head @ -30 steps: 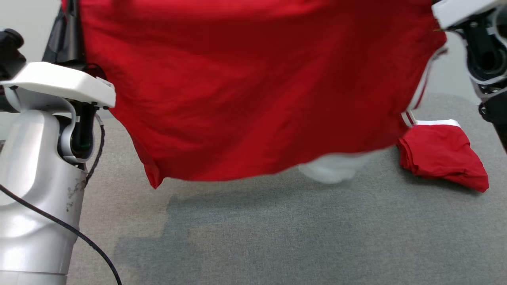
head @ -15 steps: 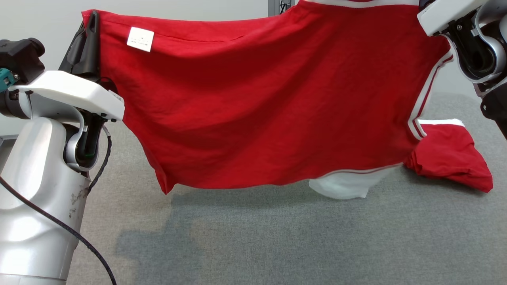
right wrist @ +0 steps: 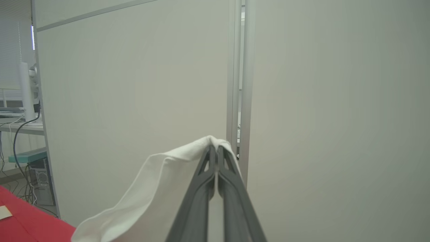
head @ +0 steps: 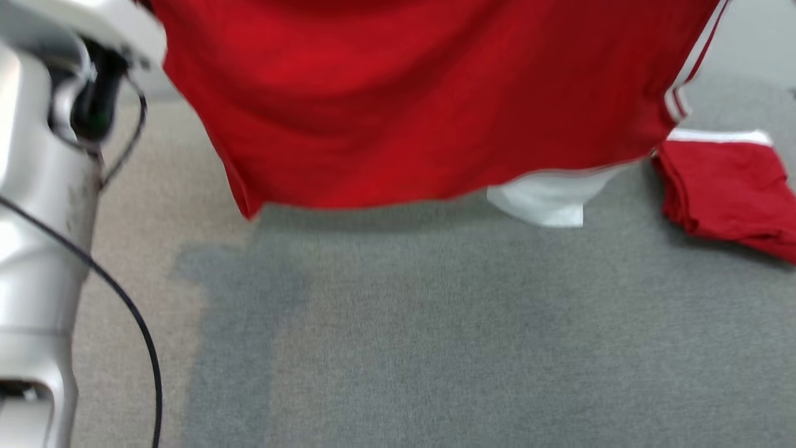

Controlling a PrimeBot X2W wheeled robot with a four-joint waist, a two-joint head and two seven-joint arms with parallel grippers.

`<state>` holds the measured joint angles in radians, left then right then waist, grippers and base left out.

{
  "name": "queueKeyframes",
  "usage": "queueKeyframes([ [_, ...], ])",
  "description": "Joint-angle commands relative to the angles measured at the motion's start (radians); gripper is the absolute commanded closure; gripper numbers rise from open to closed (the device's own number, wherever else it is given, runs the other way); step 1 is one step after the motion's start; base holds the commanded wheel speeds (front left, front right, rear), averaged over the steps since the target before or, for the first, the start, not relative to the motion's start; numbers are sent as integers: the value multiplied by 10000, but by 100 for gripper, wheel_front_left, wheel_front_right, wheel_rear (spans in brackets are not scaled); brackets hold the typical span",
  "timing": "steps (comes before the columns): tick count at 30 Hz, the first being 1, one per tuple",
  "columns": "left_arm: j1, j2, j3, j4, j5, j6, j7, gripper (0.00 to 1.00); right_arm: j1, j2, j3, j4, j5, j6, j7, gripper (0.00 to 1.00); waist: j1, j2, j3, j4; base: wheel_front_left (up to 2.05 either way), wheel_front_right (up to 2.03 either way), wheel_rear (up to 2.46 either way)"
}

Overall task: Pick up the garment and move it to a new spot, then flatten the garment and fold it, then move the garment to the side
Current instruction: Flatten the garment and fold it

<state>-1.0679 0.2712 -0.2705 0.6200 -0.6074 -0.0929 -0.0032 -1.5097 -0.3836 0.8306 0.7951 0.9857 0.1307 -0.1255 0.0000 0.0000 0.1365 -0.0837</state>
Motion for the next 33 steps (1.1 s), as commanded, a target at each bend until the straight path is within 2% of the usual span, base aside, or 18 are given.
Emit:
queueKeyframes([
  [1, -760, -92, 18, 326, -28, -55, 69, 100, -581, 172, -18, 379, -133, 2, -147, 100, 0, 0, 1314, 92, 0, 0, 0],
  [5, -2577, -137, -27, 1314, 208, -77, -341, 100, -2107, 753, -247, 1836, -698, 2, -954, 100, 0, 0, 2250, 35, 0, 0, 0],
  [9, -4376, -739, -181, 2337, 562, 83, -1333, 100, -3781, 1161, -997, 3303, -1503, 2, -1391, 100, 0, 0, 2890, 330, 0, 0, 0],
  [11, -5047, -883, -202, 2812, 717, 168, -1926, 100, -4353, 1080, -1834, 3204, -2129, 0, -1402, 100, 0, 0, 3190, 411, 0, 0, 0],
  [12, -5047, -883, -202, 2812, 717, 168, -1926, 100, -4353, 1080, -1834, 3204, -2129, 0, -1402, 100, 0, 0, 3190, 411, 0, 0, 0],
  [14, -5535, -1103, -226, 3212, 841, 190, -2325, 100, -4393, 1055, -2828, 2704, -3023, 2, -1398, 100, 0, 0, 3415, 501, 0, 0, 0],
  [16, -5972, -1274, -214, 3386, 1067, 271, -2556, 100, -4070, 1092, -4094, 1749, -4177, 2, -1395, 100, 0, 0, 3641, 584, 0, 0, 0],
  [19, -6188, -1331, -224, 2814, 1675, 287, -2624, 100, -2925, 1614, -5704, 319, -5705, 2, -1394, 100, 0, 0, 3995, 635, 0, 0, 0],
  [23, -5346, -1455, 396, 1755, 2226, 325, -2611, 100, -1547, 2344, -6840, -788, -6696, 2, -1398, 100, 0, 0, 4428, 575, 0, 0, 0],
  [29, -4368, -1588, 800, 1859, 2841, -39, -2616, 100, -151, 2836, -7093, -886, -6881, 2, -1399, 100, 0, 0, 4886, 506, 0, 0, 0],
  [33, -3719, -1535, 1085, 2171, 3041, -170, -2617, 100, 642, 2966, -6576, -720, -6522, 2, -1400, 100, 0, 0, 4955, 495, 0, 0, 0],
])
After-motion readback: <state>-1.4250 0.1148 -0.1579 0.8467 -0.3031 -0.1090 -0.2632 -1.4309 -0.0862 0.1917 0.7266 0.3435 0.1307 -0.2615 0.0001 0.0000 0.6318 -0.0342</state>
